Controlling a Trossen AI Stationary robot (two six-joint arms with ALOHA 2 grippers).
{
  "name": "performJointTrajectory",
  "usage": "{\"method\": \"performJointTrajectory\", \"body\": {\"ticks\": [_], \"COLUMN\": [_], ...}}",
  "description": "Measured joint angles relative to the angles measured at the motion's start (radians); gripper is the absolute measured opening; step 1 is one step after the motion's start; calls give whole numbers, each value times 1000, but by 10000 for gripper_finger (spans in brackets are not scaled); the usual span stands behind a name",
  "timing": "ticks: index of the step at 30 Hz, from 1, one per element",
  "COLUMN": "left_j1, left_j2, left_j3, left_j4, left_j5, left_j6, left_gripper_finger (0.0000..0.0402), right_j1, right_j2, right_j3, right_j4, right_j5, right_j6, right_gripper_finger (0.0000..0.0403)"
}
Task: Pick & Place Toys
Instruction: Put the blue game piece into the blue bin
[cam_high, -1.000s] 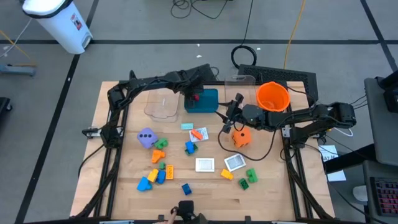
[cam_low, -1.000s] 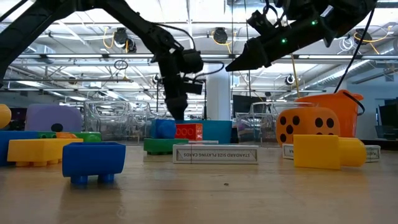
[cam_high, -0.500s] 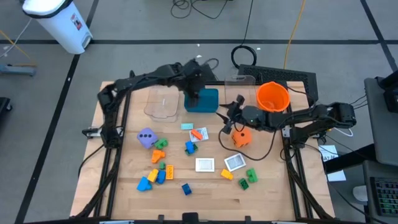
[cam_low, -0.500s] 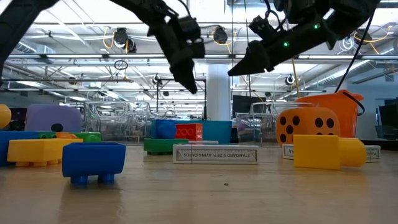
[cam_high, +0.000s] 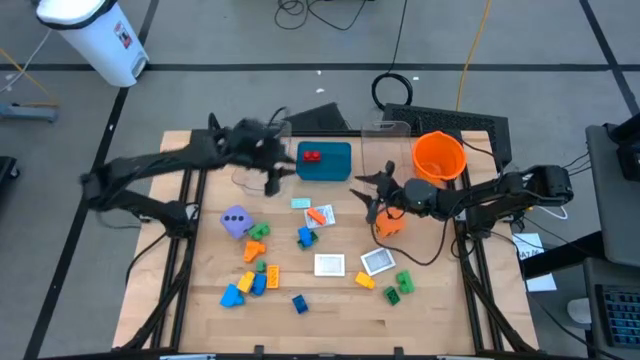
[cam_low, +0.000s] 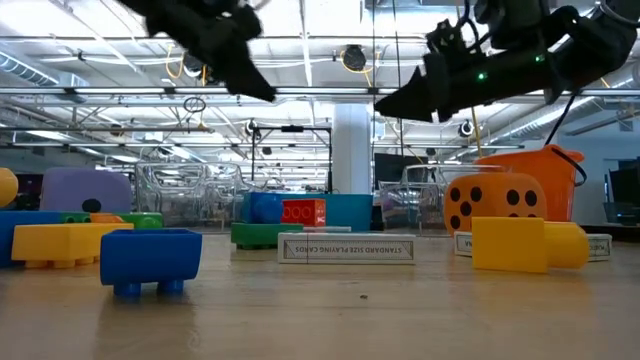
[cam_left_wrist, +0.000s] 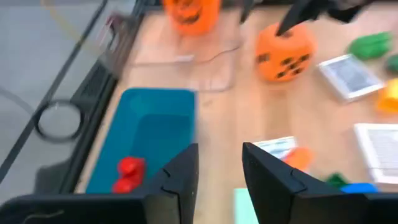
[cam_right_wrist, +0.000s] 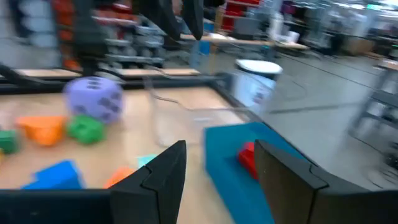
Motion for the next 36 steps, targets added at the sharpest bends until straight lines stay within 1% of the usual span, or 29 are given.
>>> {"method": "performJointTrajectory", "body": {"ticks": [4, 6, 8, 12, 14, 16, 18, 23, 25, 26, 28, 30, 36], "left_j1": [-92, -148, -208, -340, -414, -493, -579, -767, -815, -833, -856, -866, -867], "left_j2": [-187, -269, -352, -514, -587, -645, -684, -699, -685, -678, -663, -646, -610], "left_j3": [-216, -300, -368, -464, -497, -525, -553, -615, -634, -638, -639, -639, -639], "left_j4": [178, 227, 238, 232, 229, 232, 237, 279, 322, 334, 338, 346, 332], "left_j5": [-13, -33, -47, -69, -101, -159, -241, -505, -586, -613, -635, -634, -617], "left_j6": [-67, -114, -166, -276, -319, -345, -360, -346, -314, -291, -249, -220, -188], "left_gripper_finger": [120, 120, 120, 120, 120, 120, 120, 120, 120, 120, 120, 120, 120], "right_j1": [26, 37, 46, 65, 72, 76, 76, 76, 76, 76, 76, 76, 114], "right_j2": [0, 0, 0, 0, 0, 0, 0, 0, 0, 0, 0, 0, 0], "right_j3": [0, 0, 0, 0, 0, 0, 0, 0, 0, 0, 0, 0, 0], "right_j4": [35, 46, 56, 61, 79, 82, 77, 71, 73, 72, 77, 79, 72], "right_j5": [-75, -112, -154, -222, -227, -227, -227, -227, -227, -228, -228, -228, -227], "right_j6": [0, 0, 3, 7, 8, 10, 10, 10, 24, 55, 132, 175, 216], "right_gripper_finger": [181, 181, 181, 181, 181, 181, 181, 180, 180, 180, 180, 180, 180]}}
